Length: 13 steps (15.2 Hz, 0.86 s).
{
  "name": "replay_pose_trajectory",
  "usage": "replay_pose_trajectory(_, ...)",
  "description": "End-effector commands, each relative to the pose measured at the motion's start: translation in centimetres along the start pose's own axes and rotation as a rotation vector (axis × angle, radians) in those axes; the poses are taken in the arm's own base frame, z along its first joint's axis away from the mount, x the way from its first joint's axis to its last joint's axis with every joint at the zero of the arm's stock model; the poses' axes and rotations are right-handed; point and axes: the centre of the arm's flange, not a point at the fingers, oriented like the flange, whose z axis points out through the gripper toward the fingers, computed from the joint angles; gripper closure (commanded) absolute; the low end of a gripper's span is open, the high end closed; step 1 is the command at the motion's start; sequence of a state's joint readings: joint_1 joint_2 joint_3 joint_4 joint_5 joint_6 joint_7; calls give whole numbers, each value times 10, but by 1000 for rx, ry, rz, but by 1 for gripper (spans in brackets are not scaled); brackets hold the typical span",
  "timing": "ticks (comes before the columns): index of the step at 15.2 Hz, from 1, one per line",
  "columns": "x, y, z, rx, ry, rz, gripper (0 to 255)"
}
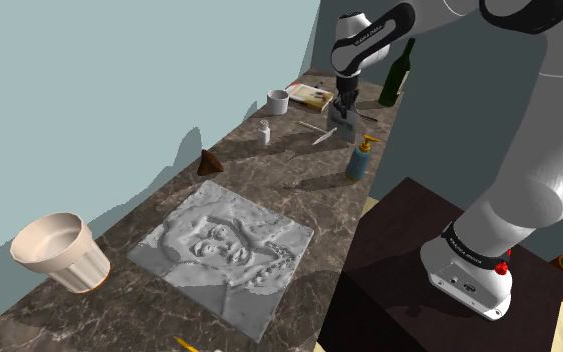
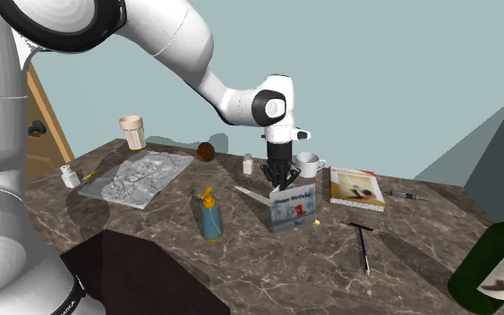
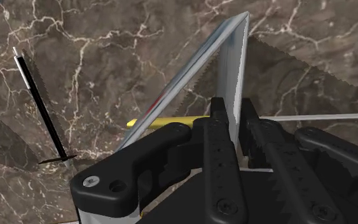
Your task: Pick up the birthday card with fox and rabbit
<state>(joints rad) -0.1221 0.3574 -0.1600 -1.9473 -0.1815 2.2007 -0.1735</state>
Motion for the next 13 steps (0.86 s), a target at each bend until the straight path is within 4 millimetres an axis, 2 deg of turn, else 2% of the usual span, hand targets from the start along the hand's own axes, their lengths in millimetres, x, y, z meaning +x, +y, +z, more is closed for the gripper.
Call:
replay_pose_trajectory(1,-1,0,-9,1,-2,-2,255)
replay_pose_trajectory(11,-8,9,-60,1,-2,-2,255)
replay_pose_trajectory(13,-9,9,-61,1,-2,-2,255)
